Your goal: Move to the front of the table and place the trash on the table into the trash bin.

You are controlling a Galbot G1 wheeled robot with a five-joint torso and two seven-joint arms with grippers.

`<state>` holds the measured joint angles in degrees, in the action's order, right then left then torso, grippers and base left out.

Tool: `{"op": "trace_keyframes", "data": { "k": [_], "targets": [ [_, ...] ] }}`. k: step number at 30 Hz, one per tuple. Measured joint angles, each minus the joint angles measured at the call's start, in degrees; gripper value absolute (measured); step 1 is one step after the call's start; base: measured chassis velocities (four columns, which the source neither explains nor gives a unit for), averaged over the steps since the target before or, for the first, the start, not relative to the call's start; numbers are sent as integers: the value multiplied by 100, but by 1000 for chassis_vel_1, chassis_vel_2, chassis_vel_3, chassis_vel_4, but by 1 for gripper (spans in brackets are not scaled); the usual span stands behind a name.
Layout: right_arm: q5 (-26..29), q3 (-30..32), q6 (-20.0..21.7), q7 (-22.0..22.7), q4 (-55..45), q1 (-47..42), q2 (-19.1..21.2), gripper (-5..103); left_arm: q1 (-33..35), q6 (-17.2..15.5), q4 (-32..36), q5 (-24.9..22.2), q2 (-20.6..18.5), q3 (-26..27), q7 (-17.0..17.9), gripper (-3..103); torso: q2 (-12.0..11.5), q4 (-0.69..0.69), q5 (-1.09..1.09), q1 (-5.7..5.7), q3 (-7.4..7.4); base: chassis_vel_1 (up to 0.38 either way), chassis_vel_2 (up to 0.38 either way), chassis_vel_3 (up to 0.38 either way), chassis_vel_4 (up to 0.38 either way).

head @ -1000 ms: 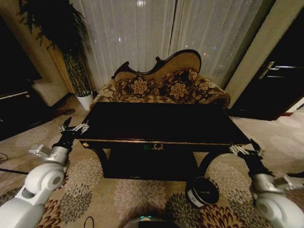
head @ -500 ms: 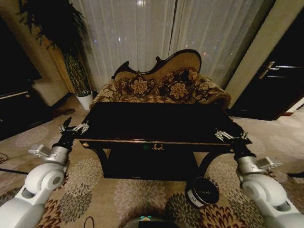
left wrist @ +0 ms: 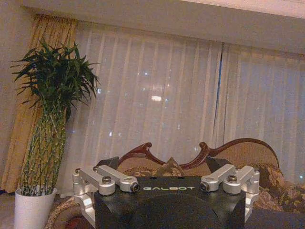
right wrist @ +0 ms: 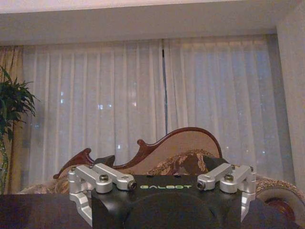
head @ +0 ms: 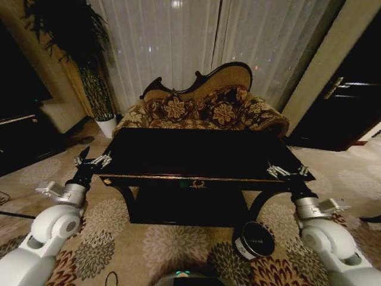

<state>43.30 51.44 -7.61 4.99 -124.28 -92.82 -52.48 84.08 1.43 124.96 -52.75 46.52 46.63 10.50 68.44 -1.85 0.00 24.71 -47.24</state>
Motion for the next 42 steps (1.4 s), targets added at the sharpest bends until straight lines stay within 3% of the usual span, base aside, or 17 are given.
{"op": "trace_keyframes", "data": {
  "k": [42],
  "targets": [
    [4, 10, -12, -7, 8, -6, -7, 100, 0, 0, 0, 0, 0, 0, 0, 100, 0, 0, 0, -1, 0, 62, -61, -59, 58]
  ]
}}
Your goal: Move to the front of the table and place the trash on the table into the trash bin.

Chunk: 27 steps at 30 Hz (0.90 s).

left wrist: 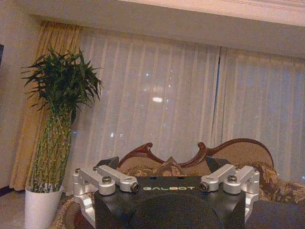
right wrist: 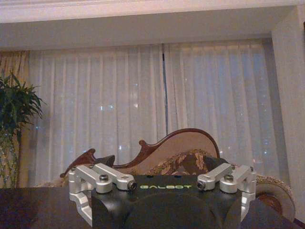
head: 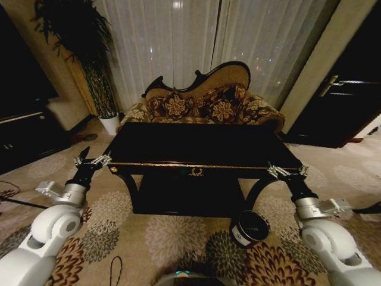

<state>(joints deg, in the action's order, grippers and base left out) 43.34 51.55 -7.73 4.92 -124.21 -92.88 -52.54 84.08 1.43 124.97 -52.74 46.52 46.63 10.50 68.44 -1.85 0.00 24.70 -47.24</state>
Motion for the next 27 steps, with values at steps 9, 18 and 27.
{"op": "trace_keyframes", "data": {
  "k": [9, 18, 27],
  "targets": [
    [0, 0, 0, 0, 0, 0, 0, 100, 0, 0, 0, 0, 0, 0, 0, 100, 0, 0, -1, 0, 0, 109, -108, -103, 103],
    [0, 0, 0, 0, 0, 0, 0, 100, 0, 0, 0, 0, 0, 0, 0, 100, 0, 0, 0, 0, 0, 115, -121, -115, 120],
    [0, 0, 0, 0, 0, -1, 0, 100, 0, 0, 0, 0, 0, 0, 0, 100, 0, 0, 0, 0, 0, 128, -138, -137, 127]
  ]
}}
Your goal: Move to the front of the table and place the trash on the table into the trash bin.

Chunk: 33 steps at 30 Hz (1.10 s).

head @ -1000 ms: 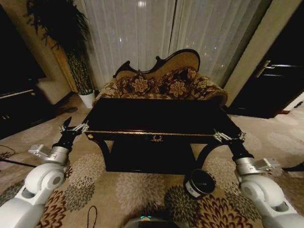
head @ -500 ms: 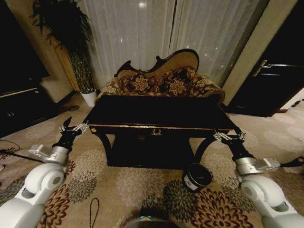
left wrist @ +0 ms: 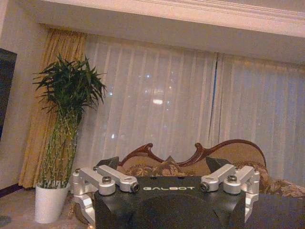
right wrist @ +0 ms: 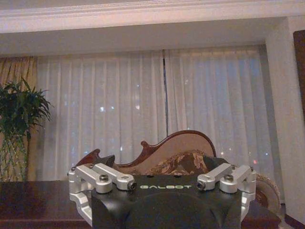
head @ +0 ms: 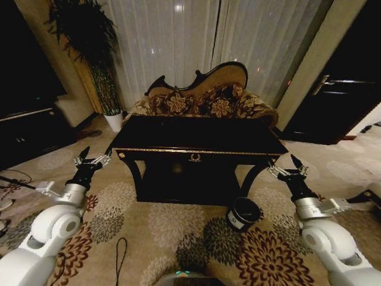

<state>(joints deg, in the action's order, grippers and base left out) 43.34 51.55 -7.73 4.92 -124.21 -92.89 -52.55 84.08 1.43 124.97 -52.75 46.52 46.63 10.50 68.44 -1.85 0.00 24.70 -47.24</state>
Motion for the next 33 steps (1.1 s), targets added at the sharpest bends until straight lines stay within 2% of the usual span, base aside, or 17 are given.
{"op": "trace_keyframes", "data": {
  "k": [33],
  "targets": [
    [0, 0, 0, 0, 0, 0, 0, 100, 0, 0, 0, 0, 0, 0, 0, 100, 0, 0, 0, 0, 0, 172, -168, -168, 169]
  ]
}}
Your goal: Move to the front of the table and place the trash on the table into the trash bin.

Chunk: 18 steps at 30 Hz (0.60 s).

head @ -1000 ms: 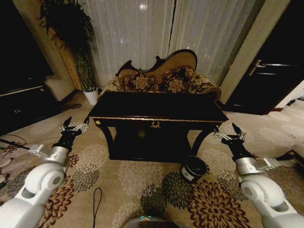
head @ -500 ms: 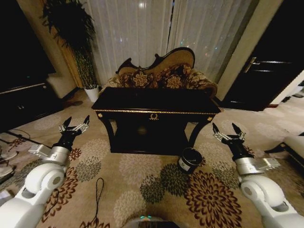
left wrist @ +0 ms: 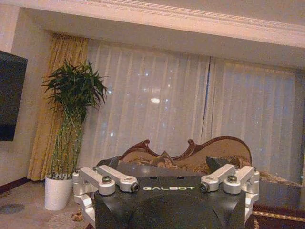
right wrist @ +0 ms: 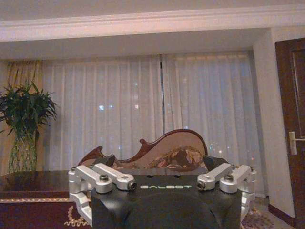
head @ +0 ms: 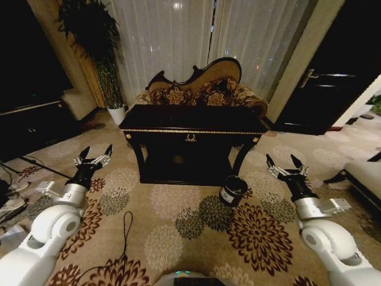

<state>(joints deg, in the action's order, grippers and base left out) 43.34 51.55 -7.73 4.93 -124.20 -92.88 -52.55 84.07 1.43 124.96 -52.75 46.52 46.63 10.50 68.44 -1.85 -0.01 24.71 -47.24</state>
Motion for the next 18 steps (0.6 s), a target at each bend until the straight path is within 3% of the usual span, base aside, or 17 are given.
{"op": "trace_keyframes", "data": {
  "k": [18],
  "targets": [
    [0, 0, 0, 0, 0, -1, 0, 100, 0, 0, 0, 0, 0, 0, 0, 100, 0, -1, 0, -1, 0, 125, -130, -129, 124]
  ]
}}
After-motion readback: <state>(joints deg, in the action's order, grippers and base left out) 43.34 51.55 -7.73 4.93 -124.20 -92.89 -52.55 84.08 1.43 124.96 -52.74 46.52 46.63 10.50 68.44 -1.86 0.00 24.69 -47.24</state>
